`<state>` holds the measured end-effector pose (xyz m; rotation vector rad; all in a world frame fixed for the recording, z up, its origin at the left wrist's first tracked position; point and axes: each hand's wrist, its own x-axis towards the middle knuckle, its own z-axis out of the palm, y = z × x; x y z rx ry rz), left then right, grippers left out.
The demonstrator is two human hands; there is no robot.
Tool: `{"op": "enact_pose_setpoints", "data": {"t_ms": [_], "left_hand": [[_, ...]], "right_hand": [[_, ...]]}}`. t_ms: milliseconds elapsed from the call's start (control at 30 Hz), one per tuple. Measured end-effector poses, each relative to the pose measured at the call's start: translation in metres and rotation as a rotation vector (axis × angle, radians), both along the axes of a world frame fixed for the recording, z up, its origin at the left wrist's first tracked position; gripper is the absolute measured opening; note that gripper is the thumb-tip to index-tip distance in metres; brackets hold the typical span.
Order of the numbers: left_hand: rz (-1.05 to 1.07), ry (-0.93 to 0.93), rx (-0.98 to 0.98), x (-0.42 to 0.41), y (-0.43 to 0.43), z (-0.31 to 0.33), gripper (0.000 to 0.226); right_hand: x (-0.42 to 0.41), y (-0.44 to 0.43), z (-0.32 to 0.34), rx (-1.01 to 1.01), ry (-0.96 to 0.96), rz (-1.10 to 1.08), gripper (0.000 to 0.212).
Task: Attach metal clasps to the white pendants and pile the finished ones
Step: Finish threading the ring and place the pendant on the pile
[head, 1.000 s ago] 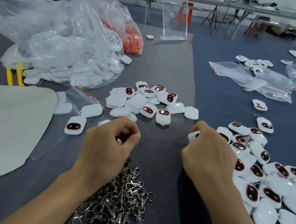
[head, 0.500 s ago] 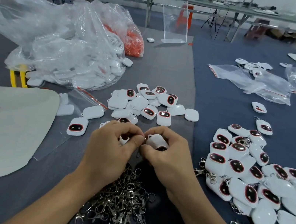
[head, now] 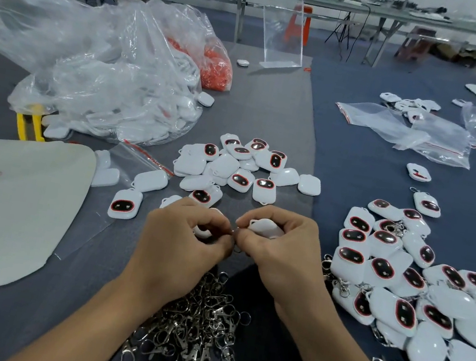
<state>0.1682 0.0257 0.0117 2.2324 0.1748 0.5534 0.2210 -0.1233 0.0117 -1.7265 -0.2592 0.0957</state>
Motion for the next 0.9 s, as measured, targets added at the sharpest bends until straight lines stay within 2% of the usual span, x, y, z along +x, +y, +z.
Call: {"op": "enact_pose_setpoints", "data": {"t_ms": [233,333,433,633,800,900], "left_hand": [[0.007,-0.055,-0.158,0.005,0.001,0.002,0.014],[0.007,-0.028,-0.168,0.003,0.001,0.004,0.022],[0.008,0.009,-0.108,0.0,-0.003,0.006,0.031],[0.035,-0.063,0.012,-0.004,-0.006,0.007,0.025],[0.004,-0.079,0.041,-0.005,-0.005,0.007,0.041],[0.016,-0.067,0.044,-0.002,-0.004,0.004,0.024]], "right_hand": [[-0.001,-0.002,0.0,-0.09,-0.053,0.014,0.019],[-0.002,-0.004,0.003,-0.1,-0.095,0.001,0.025],[-0.004,-0.007,0.005,-0.16,-0.209,-0.027,0.026],[-0.006,-0.009,0.003,-0.331,-0.407,-0.044,0.02],[-0.007,-0.009,0.004,-0.29,-0.389,-0.029,0.019],[-0.005,-0.008,0.005,-0.244,-0.335,-0.036,0.02]]}}
